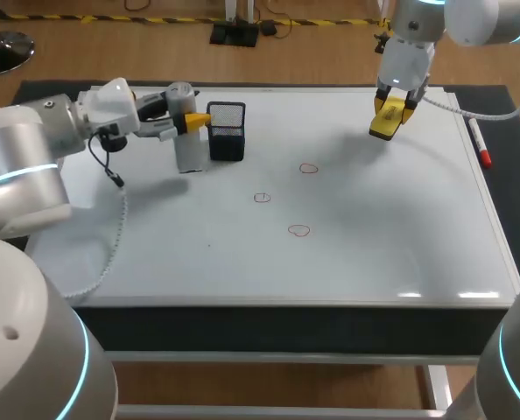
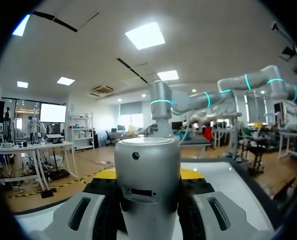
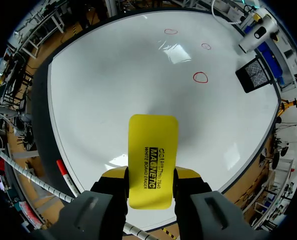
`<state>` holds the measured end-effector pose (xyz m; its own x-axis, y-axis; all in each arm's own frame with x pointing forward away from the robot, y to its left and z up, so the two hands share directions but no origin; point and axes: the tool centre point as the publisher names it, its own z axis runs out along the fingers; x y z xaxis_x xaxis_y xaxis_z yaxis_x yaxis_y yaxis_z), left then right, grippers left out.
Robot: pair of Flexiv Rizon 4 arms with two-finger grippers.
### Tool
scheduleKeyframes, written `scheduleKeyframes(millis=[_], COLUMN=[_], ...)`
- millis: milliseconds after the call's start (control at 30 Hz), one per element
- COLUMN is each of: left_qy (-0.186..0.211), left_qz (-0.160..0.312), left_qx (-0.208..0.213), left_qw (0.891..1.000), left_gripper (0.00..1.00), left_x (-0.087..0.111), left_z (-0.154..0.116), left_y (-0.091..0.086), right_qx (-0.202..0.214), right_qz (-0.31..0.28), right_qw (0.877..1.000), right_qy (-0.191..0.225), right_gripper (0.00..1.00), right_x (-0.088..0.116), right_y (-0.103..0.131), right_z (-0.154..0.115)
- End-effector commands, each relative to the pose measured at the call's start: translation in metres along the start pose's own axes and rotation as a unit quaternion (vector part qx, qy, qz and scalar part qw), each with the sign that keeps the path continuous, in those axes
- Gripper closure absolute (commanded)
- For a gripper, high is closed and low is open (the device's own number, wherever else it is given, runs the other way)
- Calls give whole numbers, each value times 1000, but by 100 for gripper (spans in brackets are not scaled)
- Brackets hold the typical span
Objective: Pick up the inspection probe, press it on each red-marked spot on the whiteboard one by one, put down the probe, pick up the eraser, and wipe off all the red marks.
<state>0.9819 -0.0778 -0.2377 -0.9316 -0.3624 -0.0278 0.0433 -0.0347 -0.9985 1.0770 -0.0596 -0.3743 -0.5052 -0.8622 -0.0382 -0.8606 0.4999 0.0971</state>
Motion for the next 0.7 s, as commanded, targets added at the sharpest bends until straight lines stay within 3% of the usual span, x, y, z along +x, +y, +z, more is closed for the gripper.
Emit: scheduleKeyframes(millis=[33,333,700], left_qy=[3,-5,-5], left_qz=[0,-10,-16], left_qx=[-1,-5,0], left_qw=[1000,1000,1000], left_gripper=[100,100,100], left_x=[-9,-21,-20], left_z=[-14,-30,-33], left_y=[-4,3,8], right_qx=[1,1,1], right_qz=[-1,-1,-1], right_qw=[1000,1000,1000], right_qy=[1,1,1], right_gripper=[100,100,100], right_x=[1,1,1], right_y=[-1,-1,-1], right_z=[-1,-1,-1])
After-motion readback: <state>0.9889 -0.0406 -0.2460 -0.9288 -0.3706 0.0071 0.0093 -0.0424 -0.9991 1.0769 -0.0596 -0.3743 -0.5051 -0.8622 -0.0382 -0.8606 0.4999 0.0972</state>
